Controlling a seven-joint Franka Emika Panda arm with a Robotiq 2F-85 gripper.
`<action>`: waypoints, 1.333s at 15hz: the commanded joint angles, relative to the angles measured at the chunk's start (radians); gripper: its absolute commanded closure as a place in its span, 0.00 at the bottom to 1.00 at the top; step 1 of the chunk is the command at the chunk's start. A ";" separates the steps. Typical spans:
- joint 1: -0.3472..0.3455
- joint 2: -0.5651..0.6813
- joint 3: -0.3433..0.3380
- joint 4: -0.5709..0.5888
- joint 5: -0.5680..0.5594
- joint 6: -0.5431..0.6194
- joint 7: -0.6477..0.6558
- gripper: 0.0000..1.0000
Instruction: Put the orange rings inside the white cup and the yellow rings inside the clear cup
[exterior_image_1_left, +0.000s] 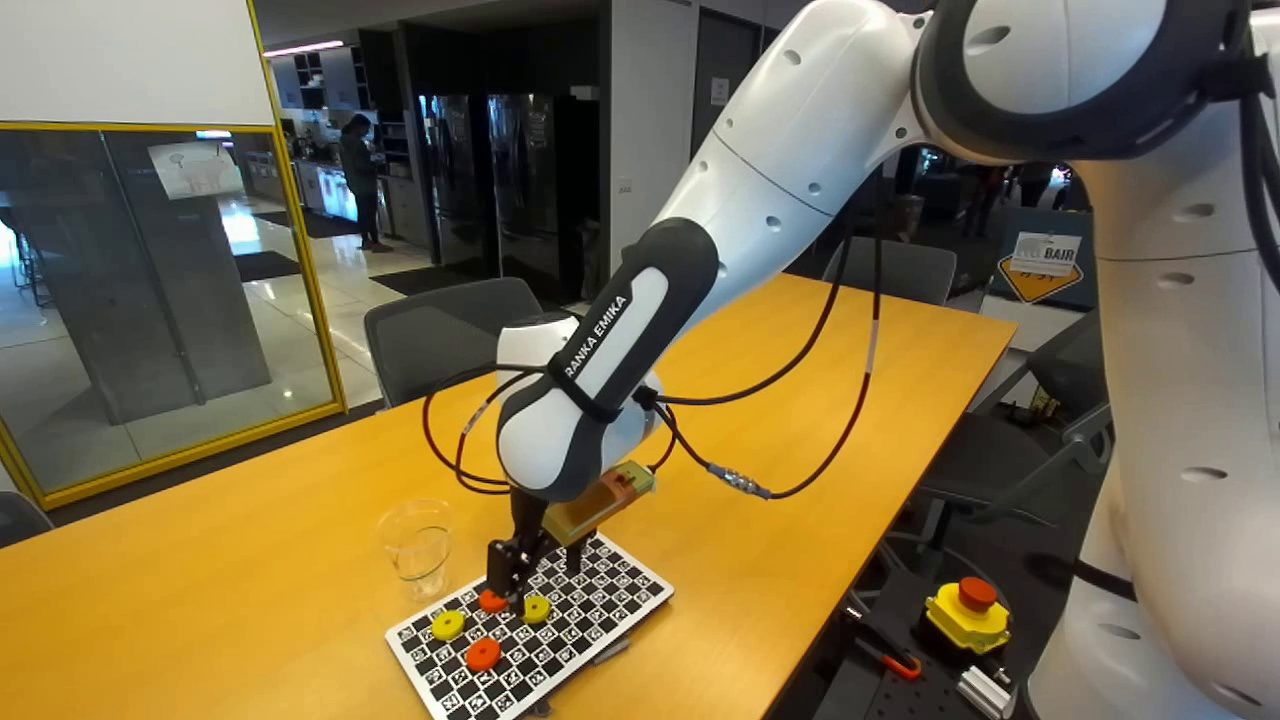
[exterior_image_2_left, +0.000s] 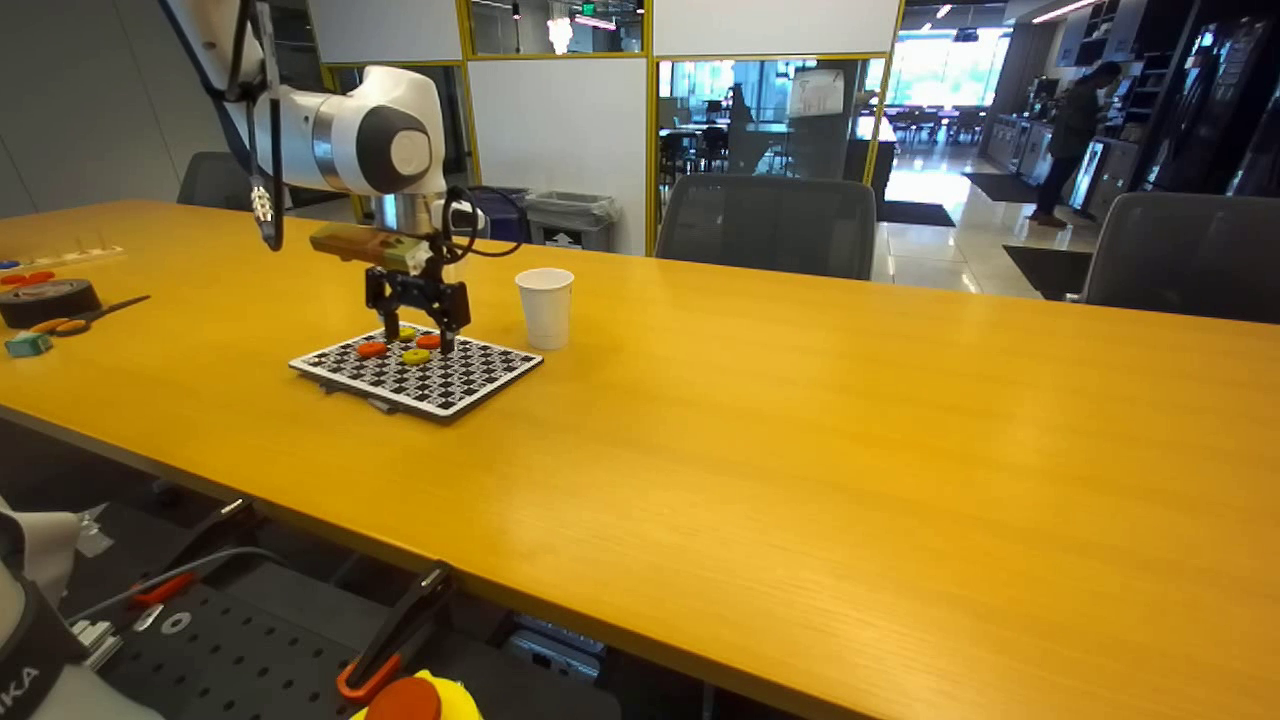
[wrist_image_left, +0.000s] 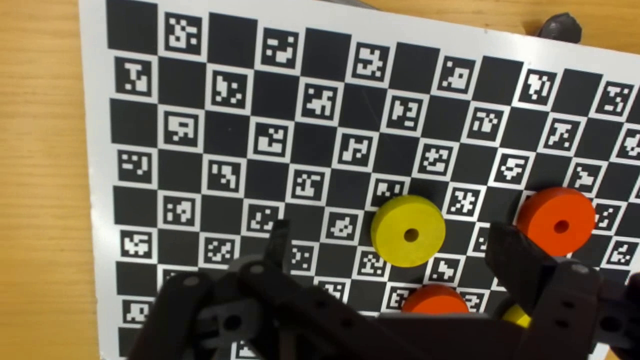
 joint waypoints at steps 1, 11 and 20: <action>0.013 0.030 -0.005 0.018 0.003 0.028 0.009 0.00; 0.017 0.054 -0.002 0.033 0.004 0.035 0.003 0.00; 0.027 0.068 -0.006 0.052 -0.001 0.037 0.008 0.34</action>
